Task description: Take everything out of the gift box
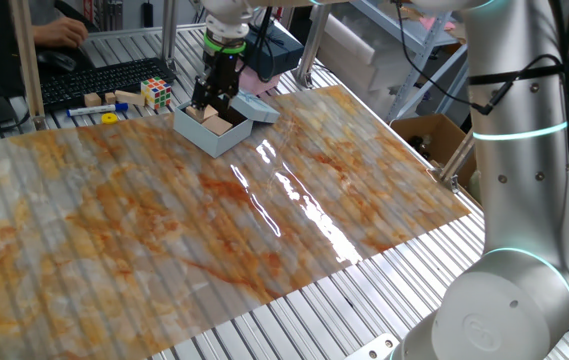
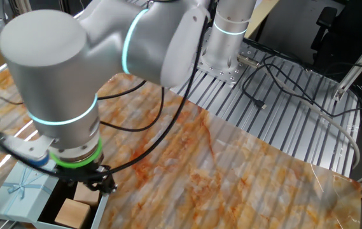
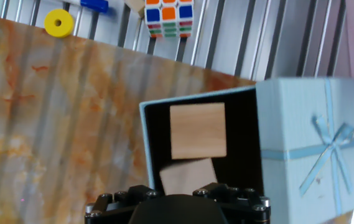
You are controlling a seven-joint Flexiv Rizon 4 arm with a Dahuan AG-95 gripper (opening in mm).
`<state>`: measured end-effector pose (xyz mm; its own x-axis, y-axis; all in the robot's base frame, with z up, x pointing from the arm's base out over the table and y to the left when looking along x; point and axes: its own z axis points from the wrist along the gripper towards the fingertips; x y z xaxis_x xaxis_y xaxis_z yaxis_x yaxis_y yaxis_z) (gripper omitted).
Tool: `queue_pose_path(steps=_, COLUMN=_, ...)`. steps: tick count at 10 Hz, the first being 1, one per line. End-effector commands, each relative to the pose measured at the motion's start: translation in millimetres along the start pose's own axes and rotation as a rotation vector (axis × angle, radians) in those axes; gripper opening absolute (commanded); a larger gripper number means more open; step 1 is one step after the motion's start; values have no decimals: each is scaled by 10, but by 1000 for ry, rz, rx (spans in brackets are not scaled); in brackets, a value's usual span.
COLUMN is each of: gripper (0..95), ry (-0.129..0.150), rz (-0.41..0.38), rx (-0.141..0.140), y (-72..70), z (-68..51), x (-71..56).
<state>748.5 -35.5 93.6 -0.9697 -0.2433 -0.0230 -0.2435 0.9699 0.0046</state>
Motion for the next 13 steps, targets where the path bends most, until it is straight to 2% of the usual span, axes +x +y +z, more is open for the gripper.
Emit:
queue_pose_path(steps=1, gripper=760, ry=0, rz=4, rx=0, y=-30, z=18, x=-8)
queue_pose_path(steps=5, gripper=760, ry=-8, rz=3, rx=0, y=-112, z=103, x=-26)
queue_pose_path(steps=13, gripper=760, ry=-15, rz=3, rx=-2, y=-175, z=241, x=-23)
